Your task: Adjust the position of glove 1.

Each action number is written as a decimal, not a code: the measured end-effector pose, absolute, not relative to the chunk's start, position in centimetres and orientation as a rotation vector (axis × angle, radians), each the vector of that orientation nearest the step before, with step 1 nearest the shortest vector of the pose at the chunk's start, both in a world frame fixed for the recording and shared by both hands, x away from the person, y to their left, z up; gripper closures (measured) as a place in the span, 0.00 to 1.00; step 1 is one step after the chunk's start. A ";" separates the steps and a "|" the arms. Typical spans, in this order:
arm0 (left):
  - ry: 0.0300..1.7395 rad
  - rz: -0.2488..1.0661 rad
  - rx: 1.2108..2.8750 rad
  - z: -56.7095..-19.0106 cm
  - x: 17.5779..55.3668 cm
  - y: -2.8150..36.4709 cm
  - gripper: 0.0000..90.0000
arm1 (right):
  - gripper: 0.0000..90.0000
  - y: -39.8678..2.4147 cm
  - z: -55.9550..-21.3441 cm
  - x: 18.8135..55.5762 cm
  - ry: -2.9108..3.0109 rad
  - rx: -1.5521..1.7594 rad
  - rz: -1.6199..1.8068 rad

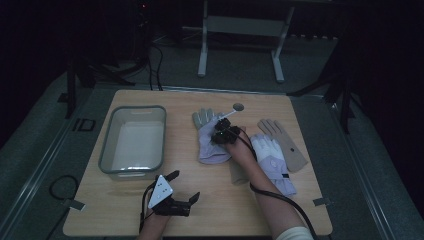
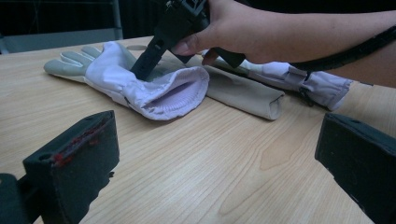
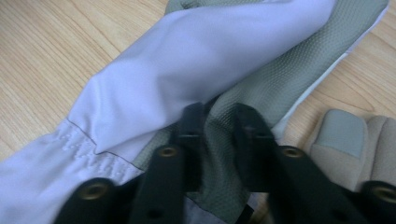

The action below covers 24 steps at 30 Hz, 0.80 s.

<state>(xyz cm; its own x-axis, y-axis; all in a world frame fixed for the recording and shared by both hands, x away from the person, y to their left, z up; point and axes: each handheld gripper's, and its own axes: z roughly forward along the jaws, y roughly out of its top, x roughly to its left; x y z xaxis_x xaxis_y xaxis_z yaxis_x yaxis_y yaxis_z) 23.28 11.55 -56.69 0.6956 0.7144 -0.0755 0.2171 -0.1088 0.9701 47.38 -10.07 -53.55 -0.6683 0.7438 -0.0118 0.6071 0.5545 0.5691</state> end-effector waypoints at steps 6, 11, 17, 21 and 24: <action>0.763 0.499 1.668 -56.7 23.3 11.5 0.00 | 0.97 -9.3 -53.0 46.8 2.513 1.176 0.752; 0.766 0.501 1.663 -56.7 23.3 11.6 0.00 | 0.98 -10.4 -51.4 46.1 2.498 1.275 0.937; 0.768 0.493 1.664 -56.7 23.4 11.7 0.00 | 0.98 -11.5 -49.3 43.3 2.447 1.297 1.083; 0.769 0.504 1.663 -56.7 23.3 11.6 0.00 | 0.98 -12.2 -48.3 40.6 2.401 1.295 1.132; 0.764 0.503 1.664 -56.7 23.4 11.6 0.00 | 0.98 -12.6 -48.1 38.6 2.378 1.269 1.141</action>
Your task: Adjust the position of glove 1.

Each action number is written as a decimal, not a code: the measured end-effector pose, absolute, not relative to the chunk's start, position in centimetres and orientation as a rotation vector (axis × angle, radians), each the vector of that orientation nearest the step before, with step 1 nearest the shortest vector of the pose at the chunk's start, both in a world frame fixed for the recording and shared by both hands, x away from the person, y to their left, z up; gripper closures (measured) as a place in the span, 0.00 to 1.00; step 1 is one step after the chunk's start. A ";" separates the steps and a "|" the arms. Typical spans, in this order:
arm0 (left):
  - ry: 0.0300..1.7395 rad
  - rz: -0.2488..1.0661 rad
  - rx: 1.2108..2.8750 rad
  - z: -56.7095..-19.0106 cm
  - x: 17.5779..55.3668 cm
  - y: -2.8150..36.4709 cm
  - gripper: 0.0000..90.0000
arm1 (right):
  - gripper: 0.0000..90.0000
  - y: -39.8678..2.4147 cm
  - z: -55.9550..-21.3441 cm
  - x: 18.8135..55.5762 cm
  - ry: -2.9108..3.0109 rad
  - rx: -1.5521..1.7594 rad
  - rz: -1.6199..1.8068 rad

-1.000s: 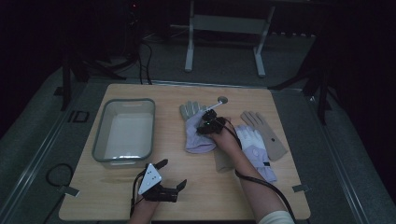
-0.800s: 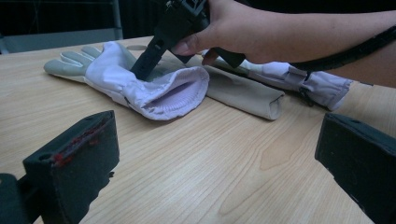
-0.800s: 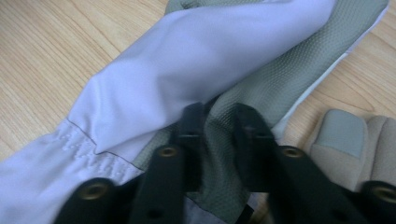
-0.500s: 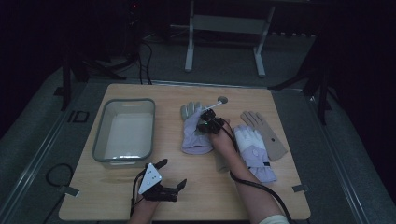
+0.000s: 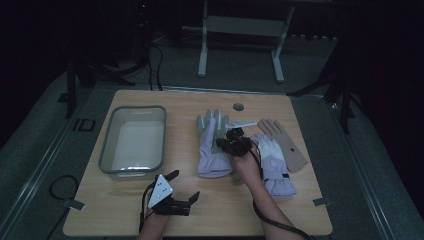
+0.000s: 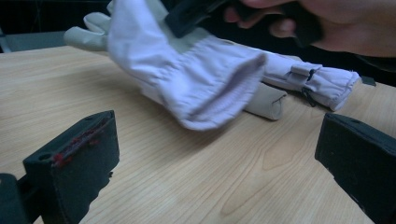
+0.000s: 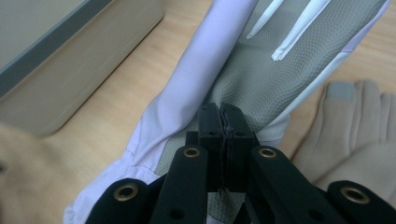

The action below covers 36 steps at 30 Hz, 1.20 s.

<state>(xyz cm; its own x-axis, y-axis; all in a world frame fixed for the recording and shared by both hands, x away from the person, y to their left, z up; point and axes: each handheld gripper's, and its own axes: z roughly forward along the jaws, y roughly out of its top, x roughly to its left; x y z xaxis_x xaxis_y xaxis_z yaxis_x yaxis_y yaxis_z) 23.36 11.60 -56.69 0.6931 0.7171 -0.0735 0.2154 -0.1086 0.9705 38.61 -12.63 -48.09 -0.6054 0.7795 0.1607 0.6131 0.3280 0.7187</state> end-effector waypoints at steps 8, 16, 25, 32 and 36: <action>0.765 0.508 1.661 -56.7 23.3 11.6 0.00 | 0.98 -14.9 -48.8 35.0 2.378 1.298 1.163; 0.762 0.518 1.669 -56.7 23.3 11.5 0.00 | 0.98 -14.9 -50.7 33.9 2.414 1.303 1.134; 0.761 0.513 1.671 -56.7 23.3 11.5 0.00 | 0.96 -14.6 -53.2 34.9 2.435 1.336 1.090; 0.762 0.512 1.670 -56.7 23.3 11.5 0.00 | 0.83 -14.5 -53.5 35.3 2.475 1.312 1.067; 0.763 0.510 1.672 -56.7 23.3 11.5 0.00 | 0.75 -14.9 -52.3 35.3 2.496 1.227 1.074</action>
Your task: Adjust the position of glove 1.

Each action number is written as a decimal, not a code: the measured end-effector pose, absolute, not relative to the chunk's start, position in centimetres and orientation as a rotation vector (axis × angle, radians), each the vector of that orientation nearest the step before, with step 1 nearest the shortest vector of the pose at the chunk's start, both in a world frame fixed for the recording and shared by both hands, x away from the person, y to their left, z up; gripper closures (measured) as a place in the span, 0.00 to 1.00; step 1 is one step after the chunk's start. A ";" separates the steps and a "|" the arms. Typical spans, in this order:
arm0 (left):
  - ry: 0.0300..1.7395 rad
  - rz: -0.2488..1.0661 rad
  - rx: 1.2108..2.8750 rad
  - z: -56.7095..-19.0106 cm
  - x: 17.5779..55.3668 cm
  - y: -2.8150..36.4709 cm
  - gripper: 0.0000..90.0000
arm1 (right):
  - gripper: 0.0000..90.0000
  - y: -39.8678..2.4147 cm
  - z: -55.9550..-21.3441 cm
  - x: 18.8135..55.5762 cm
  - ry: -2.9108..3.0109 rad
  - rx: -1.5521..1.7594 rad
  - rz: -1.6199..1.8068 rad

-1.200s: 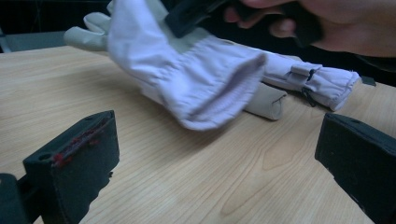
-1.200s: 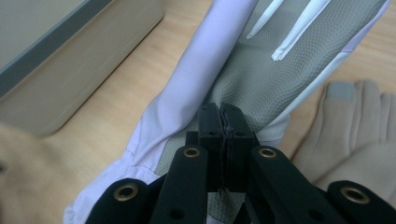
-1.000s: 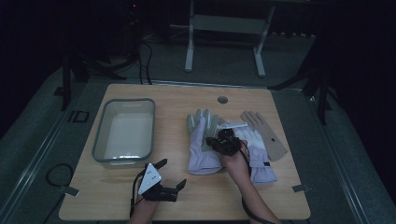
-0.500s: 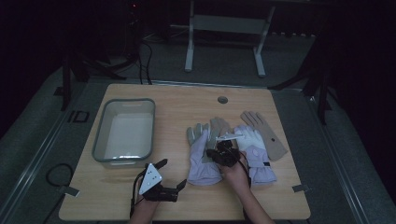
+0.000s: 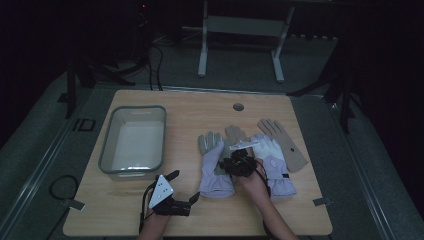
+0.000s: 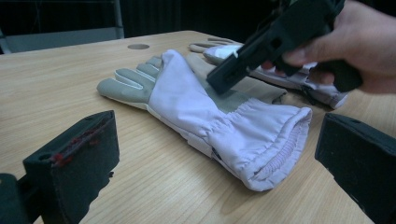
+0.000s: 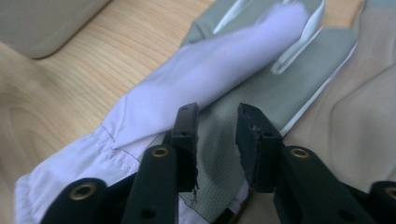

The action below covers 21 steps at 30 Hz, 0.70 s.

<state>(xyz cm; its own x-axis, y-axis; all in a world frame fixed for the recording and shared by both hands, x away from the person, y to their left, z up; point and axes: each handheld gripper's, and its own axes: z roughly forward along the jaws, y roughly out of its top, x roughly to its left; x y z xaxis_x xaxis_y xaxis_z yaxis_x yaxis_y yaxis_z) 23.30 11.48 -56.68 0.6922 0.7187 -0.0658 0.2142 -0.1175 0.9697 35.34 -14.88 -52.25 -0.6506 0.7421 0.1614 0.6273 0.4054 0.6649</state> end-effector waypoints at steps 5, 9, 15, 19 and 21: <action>0.762 0.510 1.670 -56.7 23.3 11.5 0.00 | 0.68 -15.7 -51.0 35.8 2.523 1.148 1.081; 0.759 0.512 1.672 -56.7 23.3 11.5 0.00 | 0.66 -17.4 -49.6 36.3 2.495 1.096 1.085; 0.761 0.509 1.676 -56.7 23.3 11.5 0.00 | 0.70 -20.0 -48.0 36.4 2.519 1.026 1.007; 0.762 0.509 1.676 -56.7 23.3 11.5 0.00 | 0.70 -22.2 -47.3 36.3 2.537 0.990 0.957; 0.760 0.512 1.677 -56.7 23.3 11.5 0.00 | 0.67 -23.3 -47.2 36.2 2.548 0.954 0.915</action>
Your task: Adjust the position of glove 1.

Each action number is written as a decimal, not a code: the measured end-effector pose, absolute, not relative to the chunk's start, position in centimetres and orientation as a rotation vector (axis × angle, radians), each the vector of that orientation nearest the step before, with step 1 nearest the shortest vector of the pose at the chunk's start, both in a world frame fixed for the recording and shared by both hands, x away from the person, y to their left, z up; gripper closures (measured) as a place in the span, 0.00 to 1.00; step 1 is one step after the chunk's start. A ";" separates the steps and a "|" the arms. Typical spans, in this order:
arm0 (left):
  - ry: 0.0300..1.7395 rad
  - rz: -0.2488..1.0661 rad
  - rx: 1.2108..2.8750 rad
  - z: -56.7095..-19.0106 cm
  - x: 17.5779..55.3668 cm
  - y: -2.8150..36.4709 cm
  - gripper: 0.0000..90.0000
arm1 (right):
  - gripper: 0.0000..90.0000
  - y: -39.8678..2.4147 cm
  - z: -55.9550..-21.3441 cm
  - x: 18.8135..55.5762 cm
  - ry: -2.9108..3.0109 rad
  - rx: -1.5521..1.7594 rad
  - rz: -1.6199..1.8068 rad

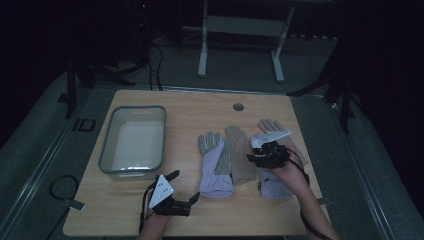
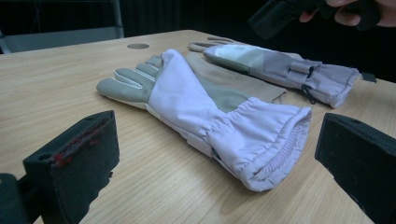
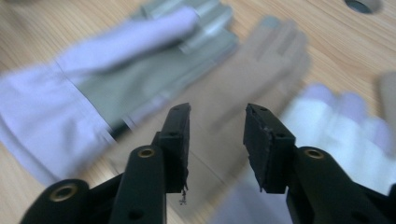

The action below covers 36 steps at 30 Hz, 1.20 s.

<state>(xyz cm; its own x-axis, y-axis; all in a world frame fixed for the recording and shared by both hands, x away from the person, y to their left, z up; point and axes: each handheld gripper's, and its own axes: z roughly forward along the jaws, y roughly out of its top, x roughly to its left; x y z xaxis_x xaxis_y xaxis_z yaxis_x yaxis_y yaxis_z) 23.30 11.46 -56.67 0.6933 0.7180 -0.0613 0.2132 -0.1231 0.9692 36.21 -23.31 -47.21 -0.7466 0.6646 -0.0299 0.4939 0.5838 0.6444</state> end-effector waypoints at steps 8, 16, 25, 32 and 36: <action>0.763 0.509 1.677 -56.7 23.3 11.5 0.00 | 0.65 -27.4 -47.6 35.9 2.566 0.939 0.781; 0.765 0.509 1.676 -56.7 23.3 11.4 0.00 | 0.58 -29.9 -49.1 36.0 2.613 0.969 0.698; 0.762 0.508 1.678 -56.7 23.3 11.4 0.00 | 0.58 -30.2 -51.5 37.4 2.661 0.981 0.667; 0.762 0.509 1.681 -56.7 23.3 11.4 0.00 | 0.69 -30.4 -52.2 37.4 2.682 1.032 0.706; 0.765 0.508 1.683 -56.7 23.4 11.4 0.00 | 0.81 -30.1 -52.2 37.1 2.660 1.064 0.697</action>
